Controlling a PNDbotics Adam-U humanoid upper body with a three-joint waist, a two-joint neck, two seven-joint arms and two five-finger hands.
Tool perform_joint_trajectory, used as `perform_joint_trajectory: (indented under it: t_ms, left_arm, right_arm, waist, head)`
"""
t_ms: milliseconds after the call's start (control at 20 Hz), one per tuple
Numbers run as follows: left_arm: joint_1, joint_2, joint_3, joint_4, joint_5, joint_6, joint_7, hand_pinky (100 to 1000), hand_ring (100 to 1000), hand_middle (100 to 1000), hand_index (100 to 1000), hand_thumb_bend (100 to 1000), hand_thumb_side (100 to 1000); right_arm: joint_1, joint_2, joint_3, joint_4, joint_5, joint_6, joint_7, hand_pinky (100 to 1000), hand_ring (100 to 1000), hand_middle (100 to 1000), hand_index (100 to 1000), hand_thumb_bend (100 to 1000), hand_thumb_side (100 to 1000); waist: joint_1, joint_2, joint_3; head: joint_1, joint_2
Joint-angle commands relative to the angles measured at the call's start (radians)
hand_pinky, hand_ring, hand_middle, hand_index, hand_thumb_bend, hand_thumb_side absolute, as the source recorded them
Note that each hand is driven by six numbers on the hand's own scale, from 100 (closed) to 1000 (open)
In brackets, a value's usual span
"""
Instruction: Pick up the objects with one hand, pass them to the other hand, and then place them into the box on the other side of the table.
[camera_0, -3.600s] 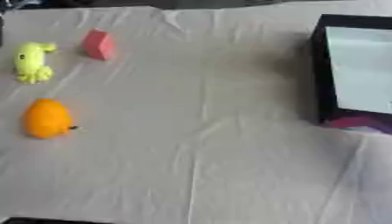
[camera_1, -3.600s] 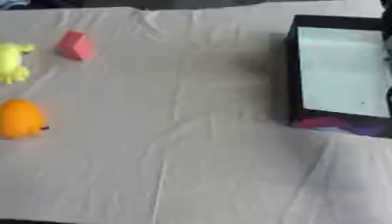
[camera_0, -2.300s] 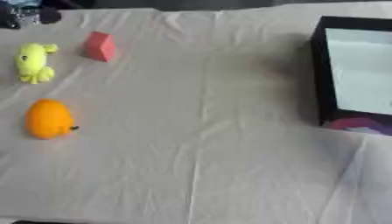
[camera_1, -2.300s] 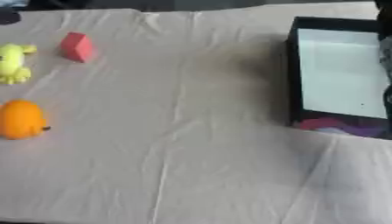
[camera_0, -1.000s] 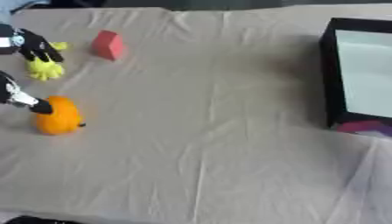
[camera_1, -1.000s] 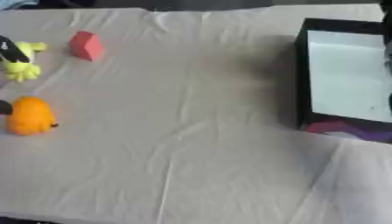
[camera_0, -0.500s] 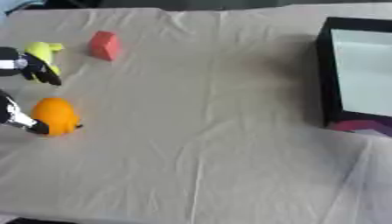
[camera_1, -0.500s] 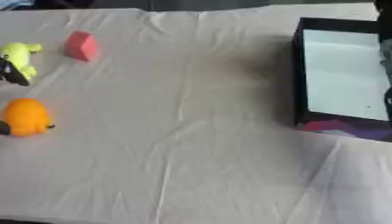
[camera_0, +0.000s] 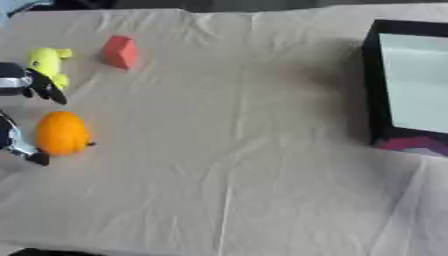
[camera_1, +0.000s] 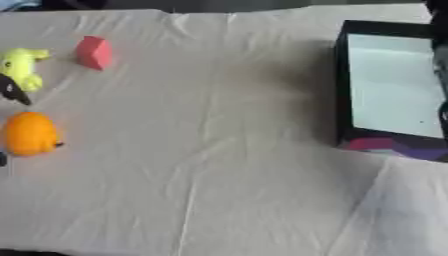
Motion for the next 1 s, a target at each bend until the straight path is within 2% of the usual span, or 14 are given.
perform_joint_trajectory:
  t_ms: [50, 500, 600, 750, 850, 1000]
  left_arm:
    - [-0.007, 0.035, 0.003, -0.009, -0.033, 0.000, -0.004, 858, 864, 802, 857, 824, 349]
    - [-0.014, 0.019, 0.000, -0.013, -0.118, -0.004, -0.011, 859, 870, 807, 856, 841, 325]
    - [-0.014, 0.013, 0.005, -0.012, -0.121, -0.002, -0.005, 859, 870, 806, 858, 839, 324]
    - [-0.014, 0.011, 0.013, -0.011, -0.120, 0.003, 0.004, 863, 873, 811, 869, 844, 325]
    - [-0.012, 0.011, 0.019, -0.012, -0.117, 0.004, 0.007, 866, 875, 814, 877, 851, 330]
    - [-0.009, 0.011, 0.029, -0.013, -0.114, 0.008, 0.011, 865, 875, 813, 880, 853, 330]
  right_arm:
    - [-0.017, -0.027, -0.013, -0.026, -0.005, -0.005, -0.008, 927, 797, 847, 938, 467, 627]
    - [0.000, -0.013, -0.013, -0.036, -0.004, -0.001, -0.012, 926, 796, 846, 937, 457, 623]
    - [0.033, 0.001, -0.025, -0.058, -0.007, 0.006, -0.036, 926, 797, 848, 936, 446, 621]
    - [0.103, 0.014, -0.039, -0.102, -0.015, 0.015, -0.077, 935, 836, 896, 955, 417, 658]
    - [0.145, 0.009, -0.041, -0.135, -0.015, 0.015, -0.097, 941, 868, 935, 971, 410, 677]
    - [0.195, -0.009, -0.037, -0.200, -0.007, 0.018, -0.116, 942, 871, 934, 970, 421, 672]
  waist:
    - [-0.008, -0.015, -0.002]
    - [-0.007, -0.013, -0.004]
    - [-0.009, -0.011, -0.005]
    - [-0.010, -0.008, -0.007]
    - [-0.011, -0.006, -0.007]
    - [-0.011, -0.005, -0.007]
  head:
    - [0.004, 0.006]
    - [0.011, 0.006]
    - [0.014, 0.006]
    - [0.019, 0.006]
    - [0.022, 0.006]
    - [0.026, 0.006]
